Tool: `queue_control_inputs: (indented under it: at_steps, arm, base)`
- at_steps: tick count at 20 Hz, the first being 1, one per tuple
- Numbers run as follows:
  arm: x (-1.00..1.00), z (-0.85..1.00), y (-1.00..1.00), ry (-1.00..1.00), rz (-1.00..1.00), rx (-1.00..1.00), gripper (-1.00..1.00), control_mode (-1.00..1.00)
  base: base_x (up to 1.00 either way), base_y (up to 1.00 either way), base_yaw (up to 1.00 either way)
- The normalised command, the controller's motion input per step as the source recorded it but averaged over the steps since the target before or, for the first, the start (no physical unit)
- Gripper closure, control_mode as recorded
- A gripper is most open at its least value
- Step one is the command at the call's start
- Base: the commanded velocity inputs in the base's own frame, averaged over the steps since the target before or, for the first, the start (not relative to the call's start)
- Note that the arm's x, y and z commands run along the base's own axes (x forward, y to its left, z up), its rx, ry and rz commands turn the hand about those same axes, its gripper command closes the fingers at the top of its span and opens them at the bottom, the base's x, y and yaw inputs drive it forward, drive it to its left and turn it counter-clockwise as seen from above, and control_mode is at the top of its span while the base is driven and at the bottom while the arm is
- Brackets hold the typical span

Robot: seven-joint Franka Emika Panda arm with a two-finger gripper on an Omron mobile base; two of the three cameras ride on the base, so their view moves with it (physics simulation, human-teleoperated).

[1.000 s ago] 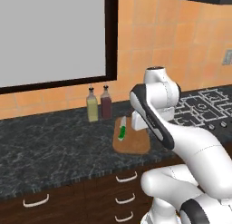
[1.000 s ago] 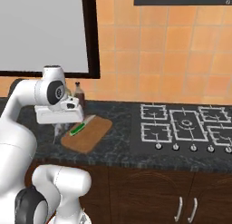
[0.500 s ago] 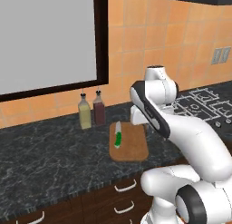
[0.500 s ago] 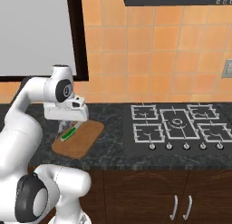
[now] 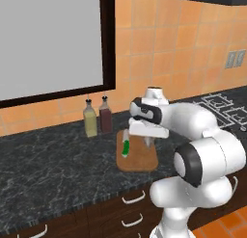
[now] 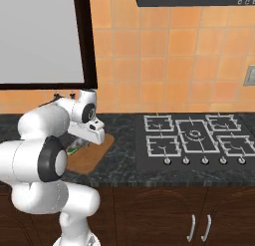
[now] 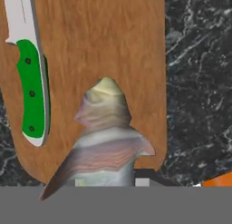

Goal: Pick up the knife from the drawer and place it on the cutting board. Then place the meat from the plate to the cutting board.

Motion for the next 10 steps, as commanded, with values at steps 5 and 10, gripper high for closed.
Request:
queue_control_inputs:
  at_steps: [5, 10]
  arm:
    - [0.71, -0.71, 0.18, -0.02, -0.05, -0.09, 1.0, -1.0]
    - [0.17, -0.53, -0.02, -0.07, 0.0, -0.08, -1.0, -1.0]
  base:
    - [0.0, 0.0, 0.0]
    - [0.0, 0.0, 0.0]
